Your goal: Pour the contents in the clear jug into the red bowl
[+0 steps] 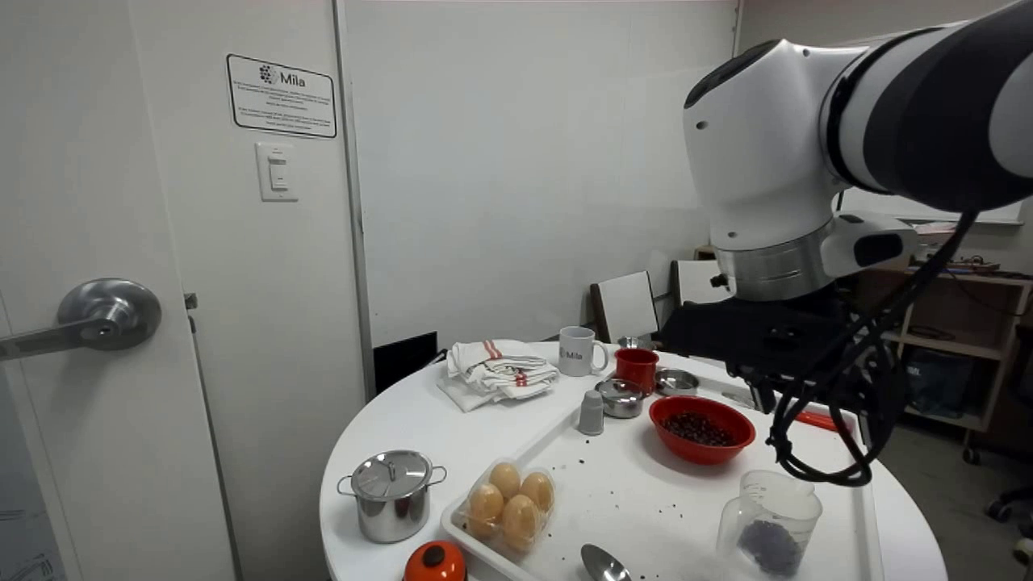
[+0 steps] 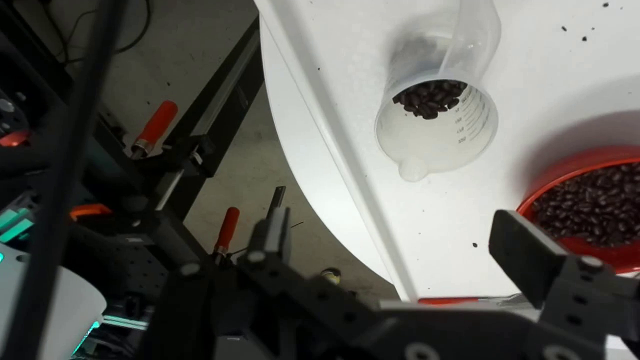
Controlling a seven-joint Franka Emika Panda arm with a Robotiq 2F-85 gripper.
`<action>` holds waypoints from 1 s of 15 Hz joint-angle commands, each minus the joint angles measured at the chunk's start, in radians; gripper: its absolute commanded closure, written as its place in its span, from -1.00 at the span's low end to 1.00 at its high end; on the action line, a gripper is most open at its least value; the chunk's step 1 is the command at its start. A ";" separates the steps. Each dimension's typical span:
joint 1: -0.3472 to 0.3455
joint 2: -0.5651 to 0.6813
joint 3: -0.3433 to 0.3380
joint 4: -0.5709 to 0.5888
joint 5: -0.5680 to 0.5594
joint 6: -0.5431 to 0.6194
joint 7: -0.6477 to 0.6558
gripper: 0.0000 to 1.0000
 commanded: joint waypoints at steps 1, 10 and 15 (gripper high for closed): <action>-0.002 0.008 0.003 0.008 0.000 -0.002 -0.006 -1.00; 0.007 0.061 -0.005 0.027 0.032 0.030 0.128 -1.00; 0.092 0.095 -0.124 0.024 0.090 0.085 0.121 -1.00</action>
